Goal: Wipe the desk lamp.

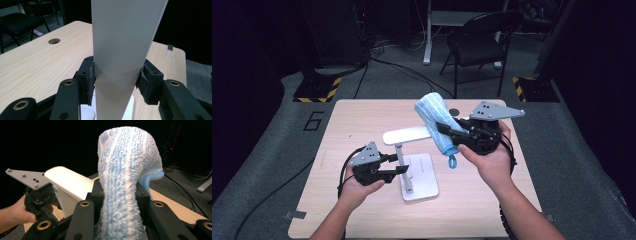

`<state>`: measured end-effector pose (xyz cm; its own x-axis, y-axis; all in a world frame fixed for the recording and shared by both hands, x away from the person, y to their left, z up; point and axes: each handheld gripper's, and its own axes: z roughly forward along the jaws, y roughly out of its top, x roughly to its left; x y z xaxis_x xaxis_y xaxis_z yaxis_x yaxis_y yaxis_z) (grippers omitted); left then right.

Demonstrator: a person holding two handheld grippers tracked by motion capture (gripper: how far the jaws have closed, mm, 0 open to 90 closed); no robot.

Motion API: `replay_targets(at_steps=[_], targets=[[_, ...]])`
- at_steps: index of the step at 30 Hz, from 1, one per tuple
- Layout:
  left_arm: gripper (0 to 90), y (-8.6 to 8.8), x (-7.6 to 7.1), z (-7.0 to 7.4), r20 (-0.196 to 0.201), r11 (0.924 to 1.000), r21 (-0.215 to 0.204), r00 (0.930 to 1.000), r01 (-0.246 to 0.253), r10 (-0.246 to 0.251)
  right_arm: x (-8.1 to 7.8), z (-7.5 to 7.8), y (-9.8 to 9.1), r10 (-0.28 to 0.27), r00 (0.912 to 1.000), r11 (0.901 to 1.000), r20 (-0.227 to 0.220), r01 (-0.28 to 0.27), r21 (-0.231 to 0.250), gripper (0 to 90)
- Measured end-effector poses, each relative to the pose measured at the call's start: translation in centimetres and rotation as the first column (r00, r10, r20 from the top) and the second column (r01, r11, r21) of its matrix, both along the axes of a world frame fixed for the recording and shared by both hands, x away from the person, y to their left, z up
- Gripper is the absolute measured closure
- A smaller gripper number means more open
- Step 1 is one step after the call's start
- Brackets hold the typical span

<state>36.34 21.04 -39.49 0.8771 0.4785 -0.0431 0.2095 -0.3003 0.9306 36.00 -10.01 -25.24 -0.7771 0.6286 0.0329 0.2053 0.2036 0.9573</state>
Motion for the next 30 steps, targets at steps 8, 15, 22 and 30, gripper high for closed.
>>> replay_targets(at_steps=[8,15,22,30], targets=[[52.9,0.0,-0.1,-0.1,0.004,1.0,-0.006,1.0,-0.005,0.005,0.1,-0.1,-1.5,-0.029,0.9996,0.9996,-0.001,0.029,0.003,69.0],[52.9,-0.1,-0.1,-0.1,0.003,1.0,-0.007,1.0,-0.004,0.004,0.2,-0.2,-2.4,-0.052,0.9985,0.9986,-0.019,0.052,0.005,69.0],[52.9,-0.1,-0.1,0.1,-0.003,1.0,0.005,1.0,-0.003,0.003,0.2,-0.1,-2.3,-0.056,0.9983,0.9984,-0.016,0.056,0.005,68.6],[52.8,-0.2,-0.1,0.1,0.004,0.9999,0.007,0.9999,-0.011,0.011,0.1,0.0,-1.3,-0.043,0.9991,0.9991,-0.002,0.043,-0.004,68.2]])
